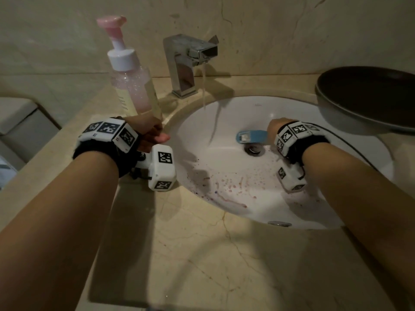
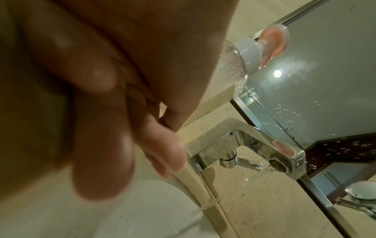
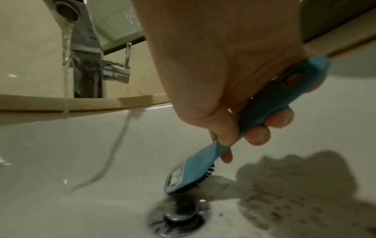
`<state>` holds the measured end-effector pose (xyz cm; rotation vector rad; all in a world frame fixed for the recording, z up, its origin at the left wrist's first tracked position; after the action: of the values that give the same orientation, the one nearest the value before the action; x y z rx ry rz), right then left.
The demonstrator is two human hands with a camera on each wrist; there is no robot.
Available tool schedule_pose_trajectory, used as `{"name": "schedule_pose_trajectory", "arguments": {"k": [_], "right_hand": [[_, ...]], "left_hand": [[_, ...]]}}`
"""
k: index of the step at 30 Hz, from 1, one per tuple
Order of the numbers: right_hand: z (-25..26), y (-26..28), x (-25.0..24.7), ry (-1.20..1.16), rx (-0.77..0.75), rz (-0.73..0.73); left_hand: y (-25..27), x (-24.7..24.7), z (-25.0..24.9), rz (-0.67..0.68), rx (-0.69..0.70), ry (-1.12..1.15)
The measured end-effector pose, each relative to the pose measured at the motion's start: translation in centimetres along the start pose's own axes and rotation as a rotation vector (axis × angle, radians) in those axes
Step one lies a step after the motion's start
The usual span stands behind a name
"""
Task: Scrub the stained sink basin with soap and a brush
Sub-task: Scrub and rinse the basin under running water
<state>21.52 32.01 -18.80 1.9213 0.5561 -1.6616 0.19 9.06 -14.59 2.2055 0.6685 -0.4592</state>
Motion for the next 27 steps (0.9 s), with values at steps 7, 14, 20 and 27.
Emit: {"name": "schedule_pose_trajectory", "arguments": {"k": [7,14,20,27], "right_hand": [[-0.7,1.5,-0.3,0.051,0.036,0.037],[3.5,-1.3,1.3,0.041,-0.095,-0.003],[-1.0,0.3,0.6,0.134,0.087,-0.025],[1.4,-0.5,1.0,0.042,-0.027,0.008]], "left_hand": [[0.6,0.0,-0.2,-0.03,0.002,0.022],[0.3,0.0,-0.1,-0.026,-0.007,0.017],[-0.3,0.1,-0.1,0.002,0.015,0.032],[-0.9,-0.2,0.2,-0.005,0.008,0.011]]}}
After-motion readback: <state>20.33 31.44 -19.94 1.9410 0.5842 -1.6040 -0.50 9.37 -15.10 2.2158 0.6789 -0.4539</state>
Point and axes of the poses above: each hand's wrist, its own y-axis away from the middle knuckle, its own x-axis out of the palm, z = x × y, the point moved 7 cm from there along -y, towards the middle knuckle, and after that the axes turned 2 degrees about -z, right-handed, at the moved point
